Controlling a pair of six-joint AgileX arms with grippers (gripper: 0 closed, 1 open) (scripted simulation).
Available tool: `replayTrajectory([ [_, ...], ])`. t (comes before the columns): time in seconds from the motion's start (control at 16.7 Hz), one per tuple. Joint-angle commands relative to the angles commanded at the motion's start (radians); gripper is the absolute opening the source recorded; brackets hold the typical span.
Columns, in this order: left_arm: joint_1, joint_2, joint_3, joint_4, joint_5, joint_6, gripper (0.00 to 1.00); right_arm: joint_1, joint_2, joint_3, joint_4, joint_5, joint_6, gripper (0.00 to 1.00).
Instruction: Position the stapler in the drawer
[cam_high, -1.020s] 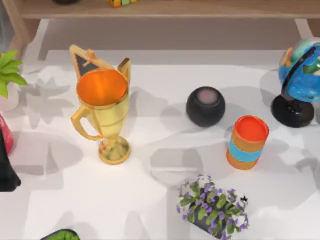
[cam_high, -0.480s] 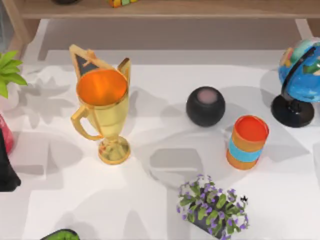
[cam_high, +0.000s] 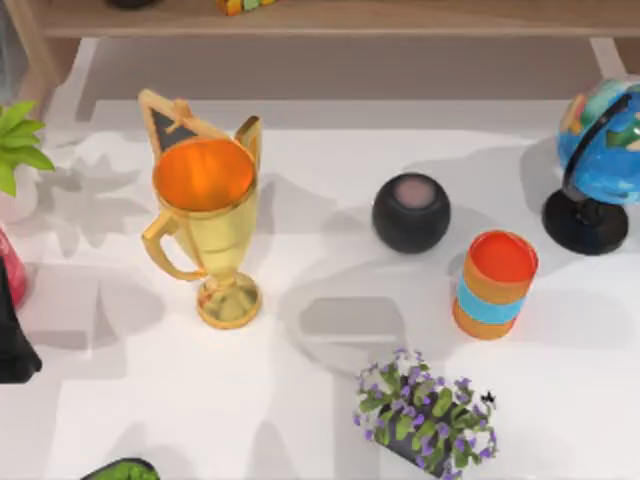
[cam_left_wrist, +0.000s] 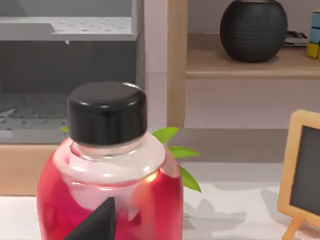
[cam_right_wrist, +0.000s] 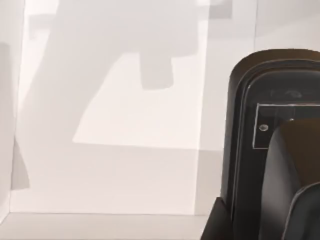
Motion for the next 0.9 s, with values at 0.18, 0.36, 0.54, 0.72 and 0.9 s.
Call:
replayTrajectory([
  [0.18,0.000,0.000,0.000,0.000,0.000,0.000,1.00,0.005,0.238,0.159,-0.094,-0.021,0.027,0.00],
  [0.36,0.000,0.000,0.000,0.000,0.000,0.000,1.00,0.006,0.403,0.232,-0.153,-0.024,0.081,0.00],
  [0.54,0.000,0.000,0.000,0.000,0.000,0.000,1.00,-0.002,0.474,0.249,-0.189,-0.027,0.121,0.00],
  [0.72,0.000,0.000,0.000,0.000,0.000,0.000,1.00,-0.003,0.477,0.250,-0.191,-0.027,0.123,0.00],
  [0.9,0.000,0.000,0.000,0.000,0.000,0.000,1.00,0.001,0.478,0.251,-0.188,-0.028,0.125,0.00],
])
